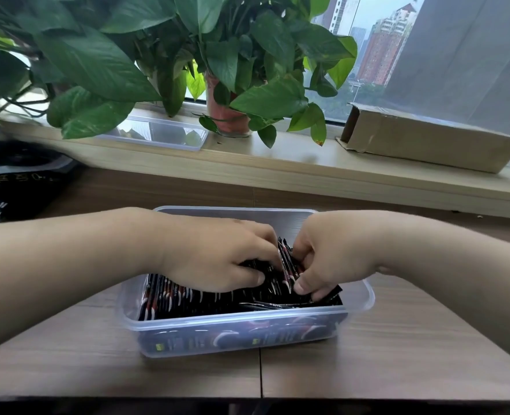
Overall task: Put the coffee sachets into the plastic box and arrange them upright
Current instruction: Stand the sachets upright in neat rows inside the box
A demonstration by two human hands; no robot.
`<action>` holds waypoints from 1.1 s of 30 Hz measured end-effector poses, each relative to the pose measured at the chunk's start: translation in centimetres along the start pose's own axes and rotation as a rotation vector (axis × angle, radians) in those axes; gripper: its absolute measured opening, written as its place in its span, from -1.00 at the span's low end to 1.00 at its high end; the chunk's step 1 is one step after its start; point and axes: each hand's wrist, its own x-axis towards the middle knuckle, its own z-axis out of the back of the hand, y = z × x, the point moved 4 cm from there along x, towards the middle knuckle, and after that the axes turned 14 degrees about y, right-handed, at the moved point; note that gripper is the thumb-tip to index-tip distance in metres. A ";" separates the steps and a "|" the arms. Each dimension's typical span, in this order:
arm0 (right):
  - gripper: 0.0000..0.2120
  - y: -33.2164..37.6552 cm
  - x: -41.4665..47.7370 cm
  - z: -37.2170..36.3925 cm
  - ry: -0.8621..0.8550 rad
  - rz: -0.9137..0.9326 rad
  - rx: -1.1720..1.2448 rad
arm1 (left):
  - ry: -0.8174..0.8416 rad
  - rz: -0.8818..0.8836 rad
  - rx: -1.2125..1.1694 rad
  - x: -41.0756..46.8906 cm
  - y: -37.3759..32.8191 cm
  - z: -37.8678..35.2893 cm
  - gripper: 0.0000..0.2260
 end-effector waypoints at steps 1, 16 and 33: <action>-0.80 -0.1 0.2 0.0 -0.013 -0.008 -0.029 | -0.031 0.010 0.010 -0.1 0.3 0.2 -0.67; -0.64 0.1 0.1 0.4 -0.101 -0.003 -0.074 | -0.064 0.055 -0.072 -0.8 1.8 0.8 -0.61; -0.92 0.6 -0.5 0.1 -0.380 0.072 -0.207 | -0.126 -0.164 0.170 -0.2 1.1 -0.5 -0.73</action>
